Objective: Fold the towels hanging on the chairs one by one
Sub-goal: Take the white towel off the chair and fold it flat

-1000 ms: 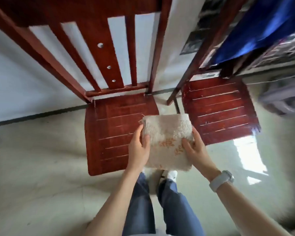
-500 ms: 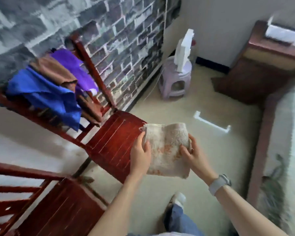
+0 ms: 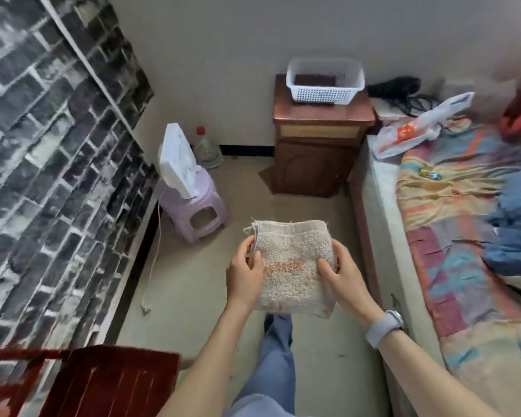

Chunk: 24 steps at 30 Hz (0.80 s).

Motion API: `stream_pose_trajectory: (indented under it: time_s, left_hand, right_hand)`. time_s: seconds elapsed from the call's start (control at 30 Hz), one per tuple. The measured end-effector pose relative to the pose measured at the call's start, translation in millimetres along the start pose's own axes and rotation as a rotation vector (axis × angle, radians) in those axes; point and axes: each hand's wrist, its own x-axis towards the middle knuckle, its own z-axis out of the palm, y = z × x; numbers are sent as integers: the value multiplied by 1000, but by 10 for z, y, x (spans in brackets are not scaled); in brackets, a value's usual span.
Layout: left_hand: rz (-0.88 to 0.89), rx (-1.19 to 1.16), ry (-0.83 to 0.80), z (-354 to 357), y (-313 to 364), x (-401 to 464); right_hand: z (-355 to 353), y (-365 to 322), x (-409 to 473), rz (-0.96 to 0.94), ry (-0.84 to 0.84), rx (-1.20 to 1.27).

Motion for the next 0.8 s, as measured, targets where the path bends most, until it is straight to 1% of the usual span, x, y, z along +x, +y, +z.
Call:
stream_pose_trajectory:
  time_s: [0.1, 0.23, 0.4, 0.5, 0.67, 0.73, 0.8]
  left_hand:
    - [19, -2, -14, 329, 292, 875]
    - [34, -14, -47, 635, 803, 1953]
    - [60, -29, -98, 1003, 1465, 3085]
    - [94, -47, -112, 1261, 1815, 3736]
    - [72, -97, -144, 1837, 2269, 4926]
    - [85, -95, -125, 2089, 2440, 5452]
    - [68, -108, -105, 2328, 2621, 5957]
  right_hand:
    - [-191, -144, 897, -11, 40, -7]
    - [-461, -469, 2026, 20, 57, -7]
    - [-823, -830, 3140, 27, 97, 68]
    - [-1016, -936, 3827, 33, 117, 104]
    - [-1320, -1019, 5149, 18, 172, 139]
    - [-1439, -1060, 5743, 2, 169, 147]
    - [-1553, -1094, 6355, 4, 129, 157]
